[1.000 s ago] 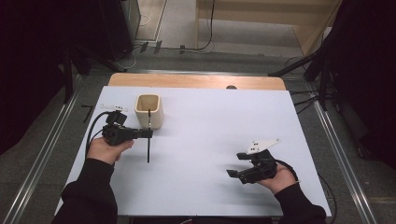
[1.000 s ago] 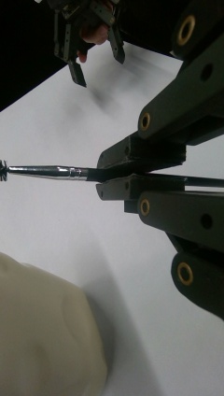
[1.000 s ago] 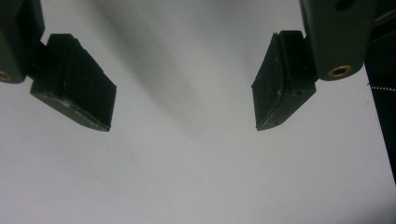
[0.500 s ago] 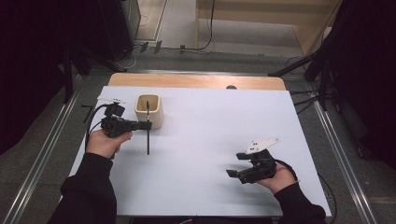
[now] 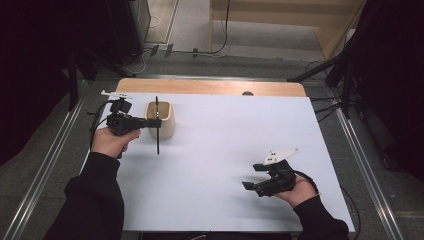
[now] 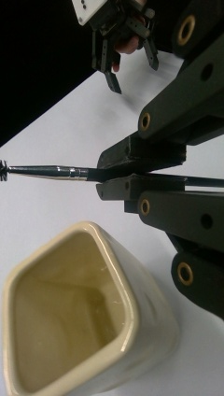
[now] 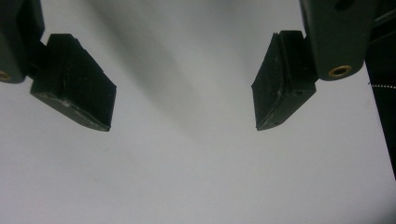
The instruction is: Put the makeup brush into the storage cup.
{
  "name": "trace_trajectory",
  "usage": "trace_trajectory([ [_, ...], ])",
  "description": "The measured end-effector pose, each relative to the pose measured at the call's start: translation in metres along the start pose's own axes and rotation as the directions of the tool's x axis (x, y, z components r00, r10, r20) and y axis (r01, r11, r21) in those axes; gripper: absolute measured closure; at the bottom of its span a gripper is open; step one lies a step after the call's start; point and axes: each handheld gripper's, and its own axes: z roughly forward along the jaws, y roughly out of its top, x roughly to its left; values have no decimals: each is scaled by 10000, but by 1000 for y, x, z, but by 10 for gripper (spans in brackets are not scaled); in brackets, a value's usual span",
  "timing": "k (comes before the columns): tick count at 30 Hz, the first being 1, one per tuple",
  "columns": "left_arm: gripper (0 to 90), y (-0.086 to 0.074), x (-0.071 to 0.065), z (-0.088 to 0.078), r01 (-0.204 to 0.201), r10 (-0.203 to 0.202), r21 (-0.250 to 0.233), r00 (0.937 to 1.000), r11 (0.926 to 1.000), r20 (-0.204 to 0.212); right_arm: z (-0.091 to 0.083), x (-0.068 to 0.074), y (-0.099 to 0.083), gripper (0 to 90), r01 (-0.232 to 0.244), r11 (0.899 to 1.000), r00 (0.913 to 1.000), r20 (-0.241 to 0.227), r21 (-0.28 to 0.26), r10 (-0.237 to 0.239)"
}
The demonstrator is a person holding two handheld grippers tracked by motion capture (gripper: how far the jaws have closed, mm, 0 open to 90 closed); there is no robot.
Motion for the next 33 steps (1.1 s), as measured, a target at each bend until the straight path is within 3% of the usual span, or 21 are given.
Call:
trace_trajectory([
  [14,853,30,-7,-3,-181,177,-111,9994,9998,-311,-1,-1,0,231,-32,10000,10000,-27,-76,32],
  [17,853,36,-5,-6,-75,66,-332,9996,9994,-280,0,-1,0,231,-112,9999,9999,-25,-13,112],
  [30,853,59,-9,-11,-426,366,-738,9961,9964,-808,0,0,0,231,-67,10000,10000,-46,-51,67],
  [33,852,62,-10,-12,-657,571,-705,9914,9953,-1174,0,0,0,231,-51,10000,10000,-58,-61,50],
])
